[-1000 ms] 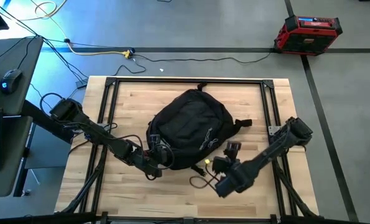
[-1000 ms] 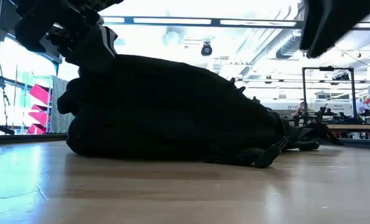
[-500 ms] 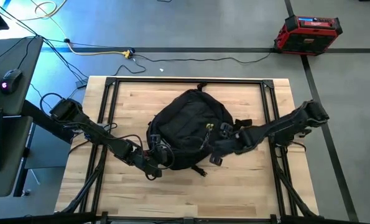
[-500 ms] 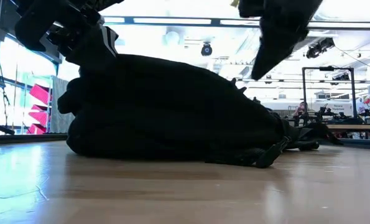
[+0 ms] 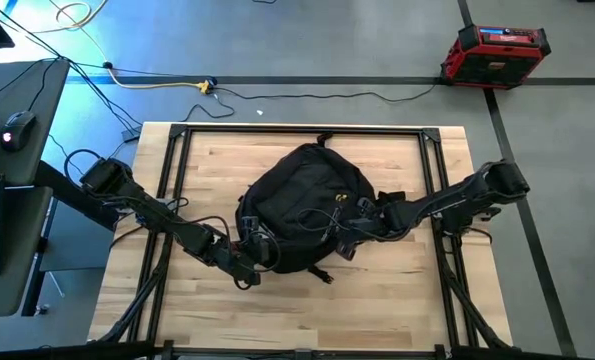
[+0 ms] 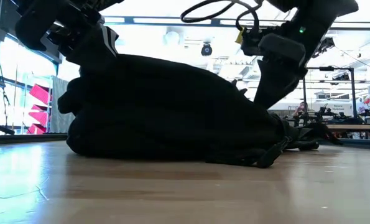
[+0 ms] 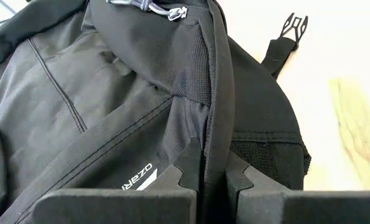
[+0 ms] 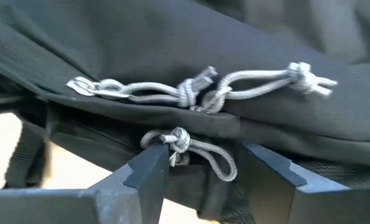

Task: Unpack backpack
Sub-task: Open the backpack

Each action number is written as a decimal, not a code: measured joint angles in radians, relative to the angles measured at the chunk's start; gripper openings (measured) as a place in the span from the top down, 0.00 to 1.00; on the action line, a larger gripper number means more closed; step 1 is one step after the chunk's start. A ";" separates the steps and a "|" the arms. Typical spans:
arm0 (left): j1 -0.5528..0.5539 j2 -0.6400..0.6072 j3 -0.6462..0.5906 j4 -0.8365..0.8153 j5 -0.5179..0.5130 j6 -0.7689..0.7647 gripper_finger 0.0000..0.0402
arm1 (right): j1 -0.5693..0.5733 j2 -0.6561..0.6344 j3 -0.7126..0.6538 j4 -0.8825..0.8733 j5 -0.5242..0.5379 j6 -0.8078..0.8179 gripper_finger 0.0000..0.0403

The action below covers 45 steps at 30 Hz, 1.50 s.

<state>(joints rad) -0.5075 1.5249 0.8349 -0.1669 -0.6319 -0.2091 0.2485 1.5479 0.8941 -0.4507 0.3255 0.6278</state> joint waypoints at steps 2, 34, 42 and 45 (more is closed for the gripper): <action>0.003 0.000 0.000 0.007 0.002 -0.003 1.00 | 0.000 0.009 -0.002 0.009 -0.002 0.002 0.63; 0.062 0.044 0.002 0.031 -0.024 -0.287 1.00 | 0.160 0.048 0.293 0.008 0.177 -0.126 1.00; 0.081 0.157 0.002 0.283 0.120 -0.331 1.00 | 0.161 0.096 0.229 -0.018 0.316 -0.049 1.00; 0.081 0.217 0.002 0.401 0.168 -0.341 1.00 | 0.115 0.094 0.225 -0.021 0.359 -0.094 1.00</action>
<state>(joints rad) -0.4267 1.7421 0.8364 0.2341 -0.4635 -0.5499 0.3639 1.6421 1.1194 -0.4716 0.6846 0.5341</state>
